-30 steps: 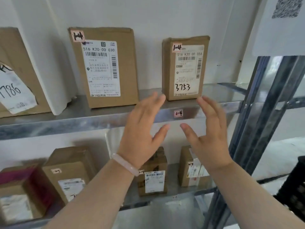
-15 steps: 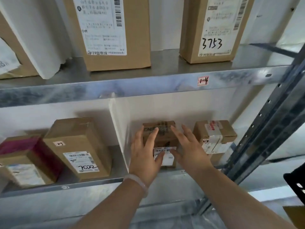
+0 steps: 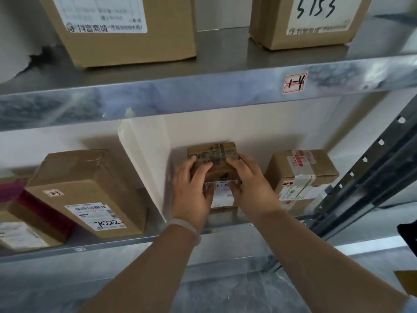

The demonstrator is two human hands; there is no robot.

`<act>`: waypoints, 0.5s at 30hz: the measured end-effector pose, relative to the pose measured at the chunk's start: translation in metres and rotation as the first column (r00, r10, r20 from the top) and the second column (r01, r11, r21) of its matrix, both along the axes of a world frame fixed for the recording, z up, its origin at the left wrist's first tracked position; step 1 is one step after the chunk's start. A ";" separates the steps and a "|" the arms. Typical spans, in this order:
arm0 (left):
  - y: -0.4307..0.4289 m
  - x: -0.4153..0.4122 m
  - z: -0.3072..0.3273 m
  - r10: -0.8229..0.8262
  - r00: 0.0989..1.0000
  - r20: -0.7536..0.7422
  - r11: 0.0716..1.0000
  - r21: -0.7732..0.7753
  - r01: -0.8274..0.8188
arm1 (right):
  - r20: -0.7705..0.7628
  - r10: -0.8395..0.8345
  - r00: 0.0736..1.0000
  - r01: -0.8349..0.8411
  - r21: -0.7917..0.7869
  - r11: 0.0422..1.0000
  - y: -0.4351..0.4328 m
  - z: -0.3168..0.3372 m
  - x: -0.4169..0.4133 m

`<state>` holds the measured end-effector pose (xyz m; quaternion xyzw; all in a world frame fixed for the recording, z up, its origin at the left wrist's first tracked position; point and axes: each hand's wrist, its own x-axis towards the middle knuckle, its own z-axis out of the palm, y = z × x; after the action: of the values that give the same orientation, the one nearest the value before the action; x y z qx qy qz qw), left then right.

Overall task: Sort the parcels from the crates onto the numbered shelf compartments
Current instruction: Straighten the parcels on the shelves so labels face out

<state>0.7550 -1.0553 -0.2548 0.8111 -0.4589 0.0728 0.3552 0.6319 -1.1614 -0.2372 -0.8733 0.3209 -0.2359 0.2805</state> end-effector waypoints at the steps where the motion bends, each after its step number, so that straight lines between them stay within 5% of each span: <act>1: 0.000 0.000 0.001 -0.004 1.000 -0.002 1.000 -0.003 0.004 | -0.021 0.001 1.000 -0.001 -0.003 1.000 0.000 0.003 0.000; 8: 0.005 -0.007 0.013 -0.035 0.998 -0.052 0.999 0.030 0.037 | 0.014 -0.022 1.000 0.024 -0.158 0.987 0.009 0.042 -0.043; 11: 0.001 -0.021 0.024 -0.113 0.986 0.124 0.993 -0.001 0.114 | 0.122 -0.113 0.986 0.145 -0.292 0.945 -0.004 0.048 -0.076; 15: -0.024 -0.051 0.042 -0.216 0.913 0.347 0.970 -0.031 0.242 | 0.100 -0.327 0.940 0.341 -0.205 0.917 -0.027 0.046 -0.113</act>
<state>0.7041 -1.0794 -0.2129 0.7133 -0.6022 0.1867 0.3059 0.5185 -1.1881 -0.1914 -0.8234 0.4280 -0.3419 0.1479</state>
